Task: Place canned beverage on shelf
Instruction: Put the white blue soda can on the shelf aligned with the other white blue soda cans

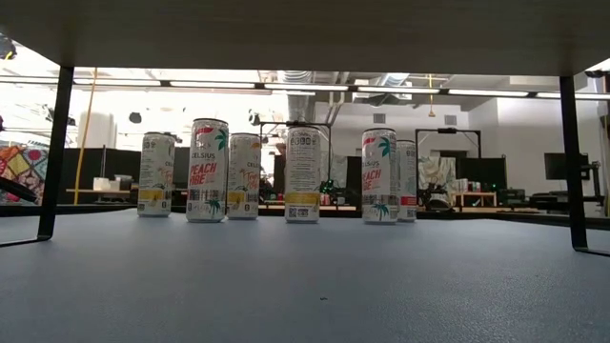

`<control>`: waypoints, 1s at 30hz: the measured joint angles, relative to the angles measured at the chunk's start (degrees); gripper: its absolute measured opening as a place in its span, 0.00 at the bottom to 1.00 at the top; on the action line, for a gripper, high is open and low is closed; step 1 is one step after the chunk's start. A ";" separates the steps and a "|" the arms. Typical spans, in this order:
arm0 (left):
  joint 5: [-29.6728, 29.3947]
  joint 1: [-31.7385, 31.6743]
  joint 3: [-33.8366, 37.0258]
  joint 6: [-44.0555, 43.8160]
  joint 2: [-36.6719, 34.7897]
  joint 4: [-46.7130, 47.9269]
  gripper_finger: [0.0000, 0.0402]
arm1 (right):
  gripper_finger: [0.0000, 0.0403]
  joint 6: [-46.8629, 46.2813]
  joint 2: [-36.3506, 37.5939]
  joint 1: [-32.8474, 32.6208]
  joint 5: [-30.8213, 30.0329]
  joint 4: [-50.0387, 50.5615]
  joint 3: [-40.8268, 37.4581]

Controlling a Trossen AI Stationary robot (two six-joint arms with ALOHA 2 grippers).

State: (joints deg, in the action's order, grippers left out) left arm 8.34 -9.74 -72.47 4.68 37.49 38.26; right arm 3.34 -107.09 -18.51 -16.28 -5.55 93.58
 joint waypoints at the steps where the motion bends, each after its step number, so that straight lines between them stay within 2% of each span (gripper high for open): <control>1: 0.00 0.00 0.00 0.01 0.01 0.00 0.79 | 0.48 -0.47 0.00 0.26 0.29 -0.16 0.00; 5: 0.00 0.00 0.00 -0.01 0.00 0.00 0.79 | 0.49 -2.39 0.00 0.71 2.55 -1.06 0.00; 13: 0.09 0.00 0.00 0.19 0.01 0.00 0.79 | 0.49 -4.67 -4.02 1.32 3.18 -4.85 0.07; 21: 0.14 0.00 0.00 0.21 0.01 -0.02 0.79 | 0.50 -5.43 -3.86 1.85 3.11 -4.59 0.00; 30: 0.06 0.00 0.00 0.16 0.01 -0.02 0.79 | 0.50 -6.45 -3.85 2.20 6.54 -4.88 0.00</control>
State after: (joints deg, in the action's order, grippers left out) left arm 8.40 -9.74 -72.47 4.84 37.50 38.24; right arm -3.11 -110.93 -16.32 -9.74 -10.43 93.58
